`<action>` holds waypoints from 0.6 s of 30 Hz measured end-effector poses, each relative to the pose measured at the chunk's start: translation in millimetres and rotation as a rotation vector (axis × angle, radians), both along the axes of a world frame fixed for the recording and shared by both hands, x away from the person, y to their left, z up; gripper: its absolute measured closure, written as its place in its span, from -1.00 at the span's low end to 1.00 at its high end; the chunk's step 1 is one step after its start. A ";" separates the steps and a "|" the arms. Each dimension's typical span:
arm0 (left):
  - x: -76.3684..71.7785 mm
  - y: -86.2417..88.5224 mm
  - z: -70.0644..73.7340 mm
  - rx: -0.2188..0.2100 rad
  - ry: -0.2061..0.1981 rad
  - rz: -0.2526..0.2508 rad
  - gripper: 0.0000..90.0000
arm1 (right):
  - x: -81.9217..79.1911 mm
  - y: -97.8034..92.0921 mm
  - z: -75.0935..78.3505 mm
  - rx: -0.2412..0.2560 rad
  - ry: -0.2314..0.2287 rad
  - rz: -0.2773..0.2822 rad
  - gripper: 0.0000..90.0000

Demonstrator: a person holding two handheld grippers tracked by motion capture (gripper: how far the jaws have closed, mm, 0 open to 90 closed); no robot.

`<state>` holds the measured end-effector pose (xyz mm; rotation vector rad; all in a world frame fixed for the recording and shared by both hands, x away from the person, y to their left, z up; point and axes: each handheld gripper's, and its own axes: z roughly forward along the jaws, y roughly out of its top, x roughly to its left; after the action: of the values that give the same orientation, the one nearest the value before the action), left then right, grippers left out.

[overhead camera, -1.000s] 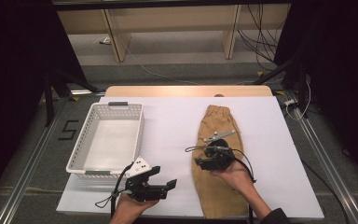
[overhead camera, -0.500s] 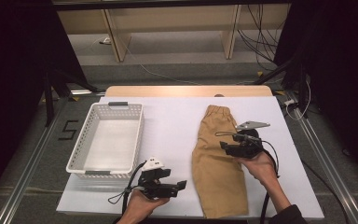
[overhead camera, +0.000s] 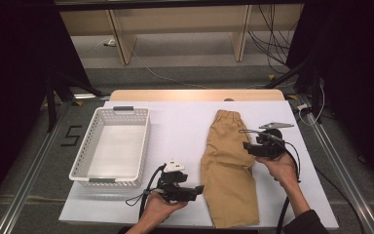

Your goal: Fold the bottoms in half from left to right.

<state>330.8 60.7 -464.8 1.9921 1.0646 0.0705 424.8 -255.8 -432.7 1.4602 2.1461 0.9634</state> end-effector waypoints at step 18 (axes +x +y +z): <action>26.2 -36.5 -16.4 0.121 0.023 0.004 -0.21 | 1.7 -0.5 -3.6 -0.020 0.008 0.009 -0.09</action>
<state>357.0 24.2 -481.2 2.1036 1.1015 0.1165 426.5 -256.4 -436.3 1.4483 2.1635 0.9380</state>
